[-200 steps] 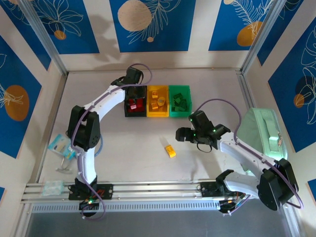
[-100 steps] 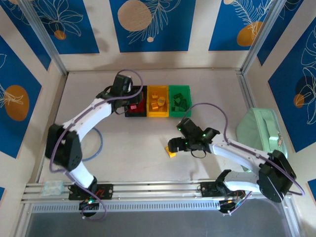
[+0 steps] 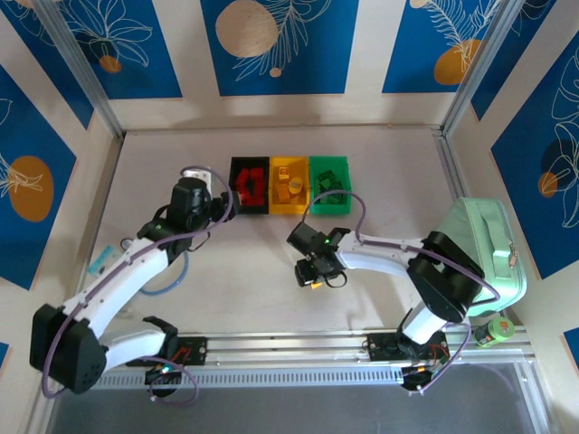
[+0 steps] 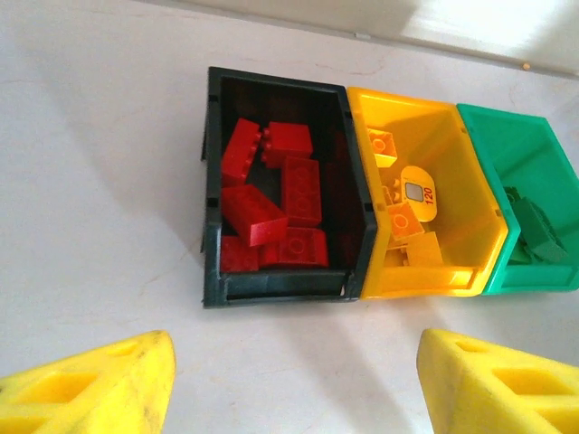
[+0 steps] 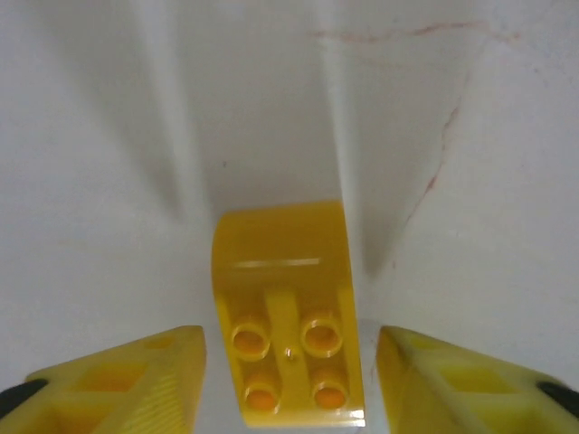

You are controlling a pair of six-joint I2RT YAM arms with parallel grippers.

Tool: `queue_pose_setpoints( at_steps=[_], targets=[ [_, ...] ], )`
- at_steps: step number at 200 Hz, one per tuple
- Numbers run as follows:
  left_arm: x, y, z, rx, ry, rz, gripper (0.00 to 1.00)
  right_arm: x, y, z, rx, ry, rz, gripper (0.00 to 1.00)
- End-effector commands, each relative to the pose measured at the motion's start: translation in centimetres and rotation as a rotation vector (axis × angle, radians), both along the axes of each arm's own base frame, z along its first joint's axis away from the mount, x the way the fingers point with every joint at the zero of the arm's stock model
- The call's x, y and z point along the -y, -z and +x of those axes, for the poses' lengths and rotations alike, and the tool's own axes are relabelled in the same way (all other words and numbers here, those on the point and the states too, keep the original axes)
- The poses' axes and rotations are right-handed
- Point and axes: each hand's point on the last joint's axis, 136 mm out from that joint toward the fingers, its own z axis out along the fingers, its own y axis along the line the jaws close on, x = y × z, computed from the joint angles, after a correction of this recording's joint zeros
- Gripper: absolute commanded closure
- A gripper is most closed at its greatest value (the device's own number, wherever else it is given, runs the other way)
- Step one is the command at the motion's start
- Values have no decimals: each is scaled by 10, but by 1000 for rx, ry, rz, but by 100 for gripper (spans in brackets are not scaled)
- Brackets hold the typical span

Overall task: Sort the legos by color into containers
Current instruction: Pick up the lego from the bottom-center of the table, then place the lego in the container.

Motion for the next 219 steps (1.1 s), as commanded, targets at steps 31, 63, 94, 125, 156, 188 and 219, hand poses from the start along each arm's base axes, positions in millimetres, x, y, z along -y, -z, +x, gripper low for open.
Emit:
queue_pose_setpoints(
  at_steps=[31, 63, 94, 125, 156, 188, 219],
  targets=[
    [-28, 16, -30, 3, -47, 61, 29, -6, -2, 3, 11, -20, -73, 70],
    [-39, 40, -51, -25, -68, 59, 29, -19, -26, 30, 78, -13, -31, 73],
    [-46, 63, -70, -77, -78, 48, 30, -35, -59, 73, 142, -5, 31, 74],
    [-57, 77, -87, -92, -97, 58, 30, -51, -92, 130, 200, 4, 86, 74],
    [-68, 76, -98, -65, -116, 63, 30, -63, -111, 179, 218, 24, 132, 74],
    [-74, 73, -106, -51, -124, 72, 29, -72, -118, 211, 224, 36, 152, 73],
    [-76, 76, -108, -47, -133, 71, 29, -85, -117, 225, 216, 30, 160, 73]
  ],
)
